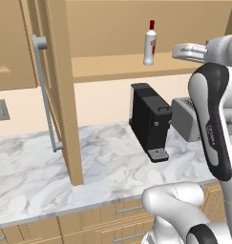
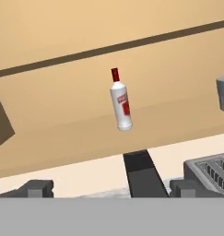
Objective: There is a bowl on the dining counter. Grab a lemon wedge from the fridge and place it in the bowl. Then get the liquor bottle and glass cup from the cabinet and place them next to the bowl.
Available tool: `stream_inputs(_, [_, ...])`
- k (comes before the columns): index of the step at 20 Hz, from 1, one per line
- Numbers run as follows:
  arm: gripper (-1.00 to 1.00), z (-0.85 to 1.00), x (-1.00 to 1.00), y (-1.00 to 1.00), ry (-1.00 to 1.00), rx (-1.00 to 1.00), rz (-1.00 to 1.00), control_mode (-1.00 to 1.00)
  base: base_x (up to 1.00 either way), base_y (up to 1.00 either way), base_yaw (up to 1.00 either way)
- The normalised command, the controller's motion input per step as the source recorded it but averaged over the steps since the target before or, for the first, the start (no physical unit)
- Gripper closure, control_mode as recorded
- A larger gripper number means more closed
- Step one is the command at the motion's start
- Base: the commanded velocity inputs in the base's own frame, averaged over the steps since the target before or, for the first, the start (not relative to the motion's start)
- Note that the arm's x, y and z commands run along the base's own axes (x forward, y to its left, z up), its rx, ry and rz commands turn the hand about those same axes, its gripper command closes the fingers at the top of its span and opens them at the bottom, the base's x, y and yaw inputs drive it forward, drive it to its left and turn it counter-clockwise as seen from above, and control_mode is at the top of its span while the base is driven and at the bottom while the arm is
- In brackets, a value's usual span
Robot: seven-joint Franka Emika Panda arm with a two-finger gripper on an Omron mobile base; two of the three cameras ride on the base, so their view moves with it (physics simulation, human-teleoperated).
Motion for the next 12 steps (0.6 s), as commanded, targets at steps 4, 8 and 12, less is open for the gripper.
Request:
stream_inputs(4, [-1.00,0.31,0.58,0.00,0.00,0.00,0.00,-1.00,0.00,0.00,0.00])
stream_inputs(8, [-1.00,0.07,0.55,0.00,0.00,-0.01,0.01,-1.00,0.00,0.00,0.00])
stream_inputs(12, [-1.00,0.00,0.41,0.00,-0.04,-0.05,0.00,-1.00,0.00,0.00,0.00])
